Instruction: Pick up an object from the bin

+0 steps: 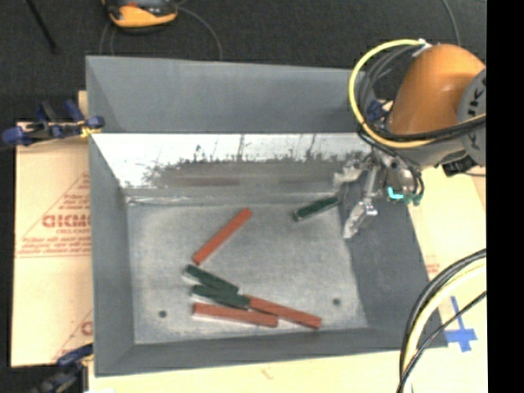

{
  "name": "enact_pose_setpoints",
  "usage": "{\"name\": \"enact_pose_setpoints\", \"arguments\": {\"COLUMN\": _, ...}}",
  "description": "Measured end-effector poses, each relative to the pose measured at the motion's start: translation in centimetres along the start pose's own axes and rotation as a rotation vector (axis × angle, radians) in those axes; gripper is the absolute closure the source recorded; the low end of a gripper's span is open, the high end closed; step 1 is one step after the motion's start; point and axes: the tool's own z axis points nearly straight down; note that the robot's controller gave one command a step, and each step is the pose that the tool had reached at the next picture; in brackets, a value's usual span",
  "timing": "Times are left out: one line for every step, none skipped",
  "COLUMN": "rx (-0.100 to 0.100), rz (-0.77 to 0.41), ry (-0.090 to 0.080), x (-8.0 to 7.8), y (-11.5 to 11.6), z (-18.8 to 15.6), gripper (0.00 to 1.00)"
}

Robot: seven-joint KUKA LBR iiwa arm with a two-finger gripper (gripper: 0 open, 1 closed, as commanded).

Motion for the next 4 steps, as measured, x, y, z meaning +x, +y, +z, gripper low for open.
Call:
{"name": "enact_pose_setpoints", "arguments": {"rx": 0.001, "rz": -0.002, "ry": -0.008, "x": -0.2, "y": 0.0, "z": -0.5, "gripper": 0.00}}
{"name": "enact_pose_setpoints", "arguments": {"rx": 0.000, "rz": 0.067, "ry": -0.015, "x": -2.9, "y": 1.3, "z": 9.3, "gripper": 1.00}}
{"name": "enact_pose_setpoints", "arguments": {"rx": 0.000, "rz": 0.065, "ry": -0.015, "x": -2.9, "y": 1.3, "z": 9.3, "gripper": 1.00}}
{"name": "enact_pose_setpoints", "arguments": {"rx": 0.000, "rz": 0.058, "ry": -0.004, "x": -2.0, "y": 0.3, "z": 5.7, "gripper": 1.00}}
